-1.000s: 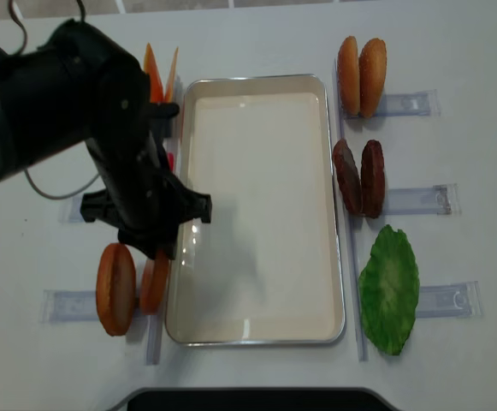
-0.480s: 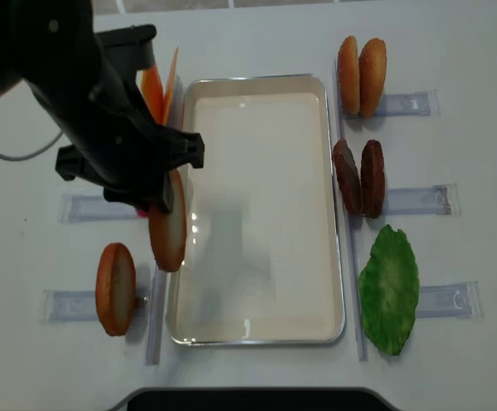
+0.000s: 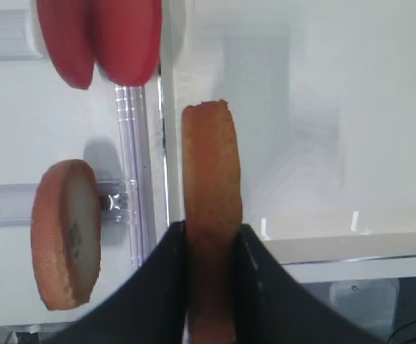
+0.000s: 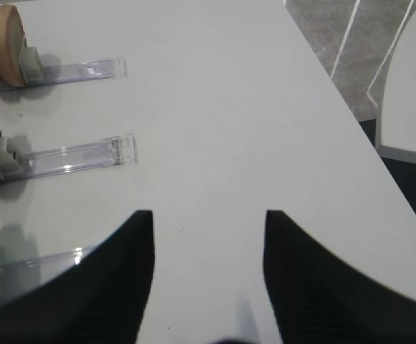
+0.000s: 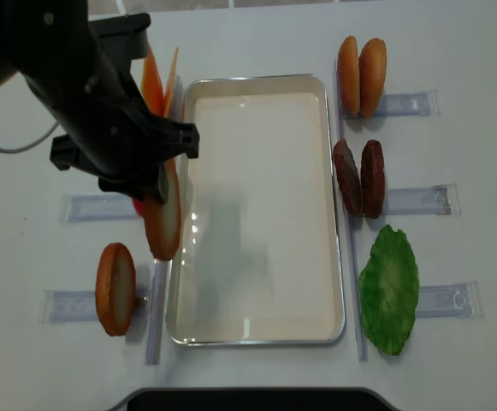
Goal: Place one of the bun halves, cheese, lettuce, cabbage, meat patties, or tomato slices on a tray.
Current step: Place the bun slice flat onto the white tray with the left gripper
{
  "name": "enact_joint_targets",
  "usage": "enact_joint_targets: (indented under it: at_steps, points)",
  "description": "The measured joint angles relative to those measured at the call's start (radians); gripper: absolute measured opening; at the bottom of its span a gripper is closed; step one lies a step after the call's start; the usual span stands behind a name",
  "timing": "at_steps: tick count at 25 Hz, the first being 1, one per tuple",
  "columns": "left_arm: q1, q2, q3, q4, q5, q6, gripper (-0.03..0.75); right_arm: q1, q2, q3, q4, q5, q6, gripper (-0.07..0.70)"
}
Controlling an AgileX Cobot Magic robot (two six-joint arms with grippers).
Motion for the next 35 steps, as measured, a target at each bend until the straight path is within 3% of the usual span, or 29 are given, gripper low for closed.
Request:
enact_joint_targets:
  at_steps: [9, 16, 21, 23, 28, 35]
  points:
    - [0.116, 0.111, -0.011, -0.051, -0.109, 0.124, 0.130, 0.000, 0.000, 0.000, 0.000, 0.000, 0.000, 0.340]
    - [0.121, 0.175, -0.127, -0.093, -0.125, 0.169, 0.130, 0.000, 0.000, 0.000, 0.000, 0.000, 0.000, 0.340]
    - [0.121, 0.181, -0.140, -0.101, -0.130, 0.186, 0.129, 0.000, 0.000, 0.000, 0.000, 0.000, 0.000, 0.340]
    - [0.121, 0.182, -0.140, -0.140, -0.156, 0.246, 0.129, 0.000, 0.000, 0.000, 0.000, 0.000, 0.000, 0.340]
    - [0.122, 0.185, -0.132, -0.350, -0.289, 0.368, 0.129, 0.000, 0.000, 0.000, 0.000, 0.000, 0.000, 0.340]
    - [0.122, 0.251, -0.132, -0.438, -0.310, 0.429, 0.129, 0.000, 0.000, 0.000, 0.000, 0.000, 0.000, 0.340]
